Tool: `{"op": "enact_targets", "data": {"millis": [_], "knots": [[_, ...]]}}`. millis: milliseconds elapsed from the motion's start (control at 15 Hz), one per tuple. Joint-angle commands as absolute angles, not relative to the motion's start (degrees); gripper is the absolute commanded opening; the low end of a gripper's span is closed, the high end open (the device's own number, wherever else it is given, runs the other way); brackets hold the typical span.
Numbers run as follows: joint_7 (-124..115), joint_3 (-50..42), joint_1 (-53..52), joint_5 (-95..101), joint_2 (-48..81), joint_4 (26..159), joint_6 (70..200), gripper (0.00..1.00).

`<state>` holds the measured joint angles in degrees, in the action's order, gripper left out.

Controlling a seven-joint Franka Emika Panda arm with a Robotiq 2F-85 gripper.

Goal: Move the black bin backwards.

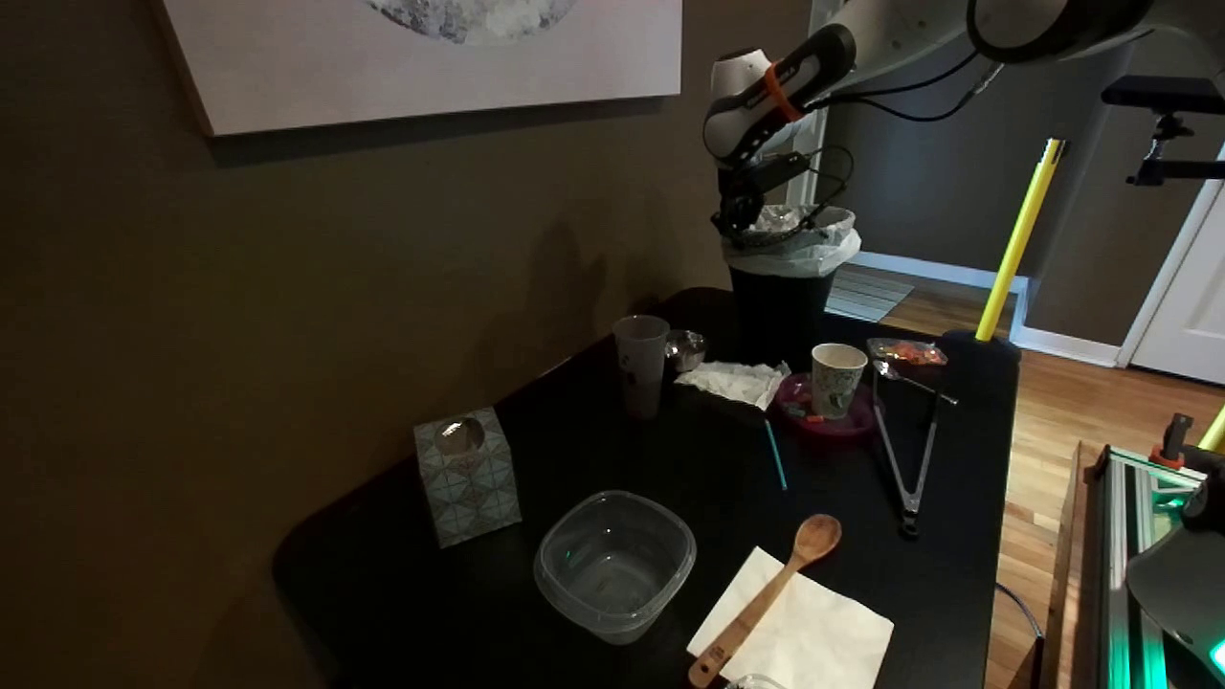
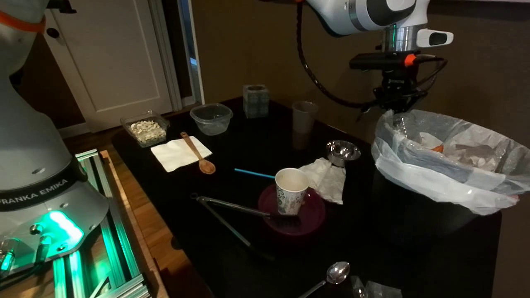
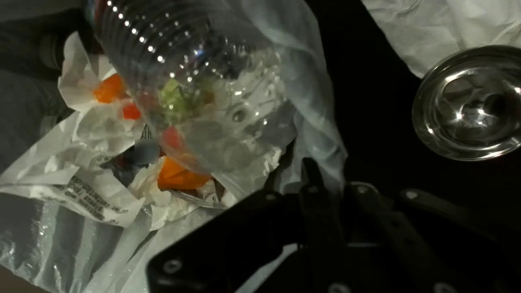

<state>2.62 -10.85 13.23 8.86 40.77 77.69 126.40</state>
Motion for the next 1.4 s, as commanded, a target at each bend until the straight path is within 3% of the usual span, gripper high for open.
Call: {"op": "enact_targets", "data": {"millis": [0, 467, 933, 1333], "knots": [[3.24, -10.66, 13.01, 9.42, 39.42, 78.63, 130.0, 0.01], [16.96, -6.61, 15.42, 8.34, 35.67, 79.47, 138.47, 0.01], [35.79, -4.17, 18.03, 9.71, 34.71, 80.07, 136.82, 0.01], [36.74, -4.6, 17.16, 10.19, 35.32, 82.8, 136.15, 0.01]]}}
